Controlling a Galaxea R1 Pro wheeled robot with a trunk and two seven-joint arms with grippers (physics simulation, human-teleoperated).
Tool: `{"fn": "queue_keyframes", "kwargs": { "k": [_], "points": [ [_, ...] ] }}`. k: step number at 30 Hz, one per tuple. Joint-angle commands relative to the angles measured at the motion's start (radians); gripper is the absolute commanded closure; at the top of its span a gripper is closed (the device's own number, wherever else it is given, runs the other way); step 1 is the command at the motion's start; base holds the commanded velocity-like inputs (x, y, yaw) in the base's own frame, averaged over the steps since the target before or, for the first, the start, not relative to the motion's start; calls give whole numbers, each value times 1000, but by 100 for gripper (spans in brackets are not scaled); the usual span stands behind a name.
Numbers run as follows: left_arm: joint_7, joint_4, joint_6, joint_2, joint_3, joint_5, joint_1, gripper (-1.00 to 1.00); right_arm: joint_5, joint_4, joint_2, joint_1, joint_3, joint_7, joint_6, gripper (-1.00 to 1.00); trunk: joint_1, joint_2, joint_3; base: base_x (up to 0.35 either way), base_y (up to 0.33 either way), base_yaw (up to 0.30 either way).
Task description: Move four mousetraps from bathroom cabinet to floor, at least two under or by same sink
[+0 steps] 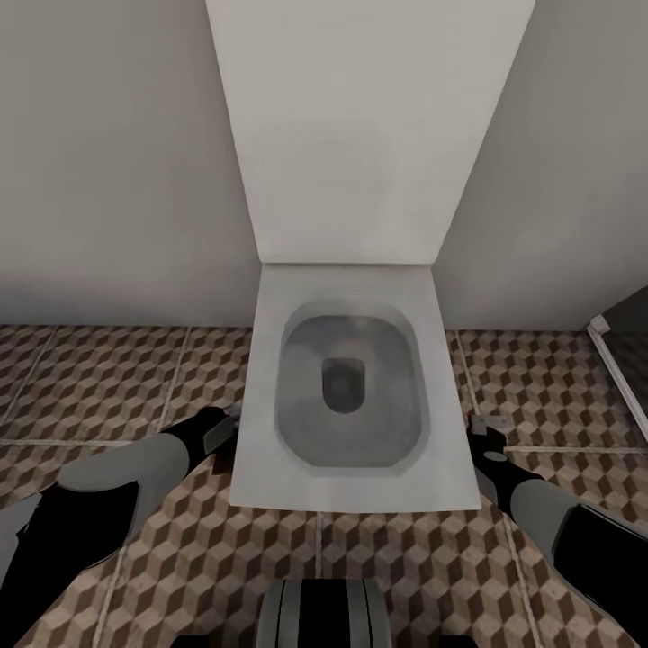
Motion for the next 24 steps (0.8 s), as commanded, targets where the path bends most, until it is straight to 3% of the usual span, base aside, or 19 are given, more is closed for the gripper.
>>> {"fn": "queue_keyframes", "kwargs": {
  "k": [1,8,24],
  "points": [
    [9,-2,2,1,-5,7,-1,100,-8,1,0,0,9,1,-3,100,0,0,-1,0,0,6],
    [8,-1,2,20,-5,8,-1,100,-9,2,0,0,9,1,-3,100,0,0,-5,0,0,59],
    [11,-2,2,19,-7,6,-1,100,-8,2,2,0,9,1,-4,100,0,0,-16,0,0,67]
  ]
}}
